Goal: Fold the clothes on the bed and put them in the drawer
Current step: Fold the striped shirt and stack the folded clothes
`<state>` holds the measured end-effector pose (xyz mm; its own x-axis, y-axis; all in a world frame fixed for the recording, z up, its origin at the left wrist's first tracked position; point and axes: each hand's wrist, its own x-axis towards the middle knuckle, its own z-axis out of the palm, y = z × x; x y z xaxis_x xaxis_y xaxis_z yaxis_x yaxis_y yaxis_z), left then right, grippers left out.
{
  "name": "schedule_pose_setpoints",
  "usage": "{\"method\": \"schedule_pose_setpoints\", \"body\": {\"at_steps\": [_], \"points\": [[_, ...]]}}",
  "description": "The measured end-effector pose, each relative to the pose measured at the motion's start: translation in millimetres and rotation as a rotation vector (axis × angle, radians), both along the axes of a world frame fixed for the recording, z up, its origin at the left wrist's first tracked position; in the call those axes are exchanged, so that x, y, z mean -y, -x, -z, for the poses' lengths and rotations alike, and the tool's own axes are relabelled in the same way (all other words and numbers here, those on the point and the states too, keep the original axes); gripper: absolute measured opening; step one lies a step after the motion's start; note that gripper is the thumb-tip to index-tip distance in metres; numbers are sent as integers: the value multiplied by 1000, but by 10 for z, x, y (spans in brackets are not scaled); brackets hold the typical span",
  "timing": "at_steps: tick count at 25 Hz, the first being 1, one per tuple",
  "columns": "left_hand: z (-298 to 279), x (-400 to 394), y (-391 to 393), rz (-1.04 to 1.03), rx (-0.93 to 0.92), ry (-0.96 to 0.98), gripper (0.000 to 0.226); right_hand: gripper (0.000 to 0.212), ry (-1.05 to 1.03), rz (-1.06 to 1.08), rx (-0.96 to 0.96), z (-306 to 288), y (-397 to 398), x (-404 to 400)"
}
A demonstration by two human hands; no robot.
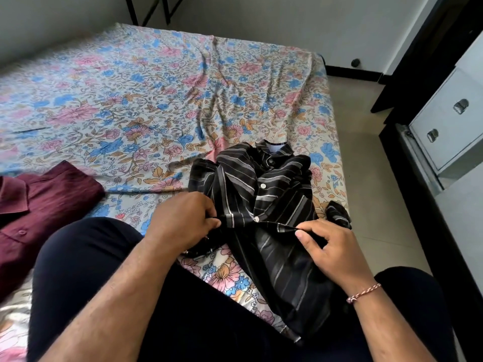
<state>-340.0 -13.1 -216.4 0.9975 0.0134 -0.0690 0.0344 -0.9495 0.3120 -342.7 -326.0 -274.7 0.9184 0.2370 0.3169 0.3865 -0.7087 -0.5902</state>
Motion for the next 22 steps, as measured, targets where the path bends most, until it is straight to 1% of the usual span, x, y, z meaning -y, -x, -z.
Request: {"method": "schedule_pose_setpoints", "body": {"at_steps": [1,3,5,8,13,15,18,21,22], "points": [[0,-12,2,44,-28,25,10,8,1,1,2,-13,14,12],[9,-5,11,141,-86,74,3,13,47,0,-9,-42,42,19],[8,13,15,210,-117,116,10,12,77,2,-44,-91,69,-4],[5,13,2,219,-93,219,16,12,-26,31,-167,-182,148,-93],[35,36,5,245,-44,214,13,10,10,117,-134,-194,204,-243],[40,25,1,246,-38,220,13,12,78,144,-107,-207,179,-289],[36,14,-12,247,-29,251,16,10,277,169,-26,-183,179,-335],[34,8,-15,224,-7,271,20,8,323,146,-32,-161,192,-306],[31,4,-14,220,-4,272,20,11,327,133,-49,-173,198,-317]]}}
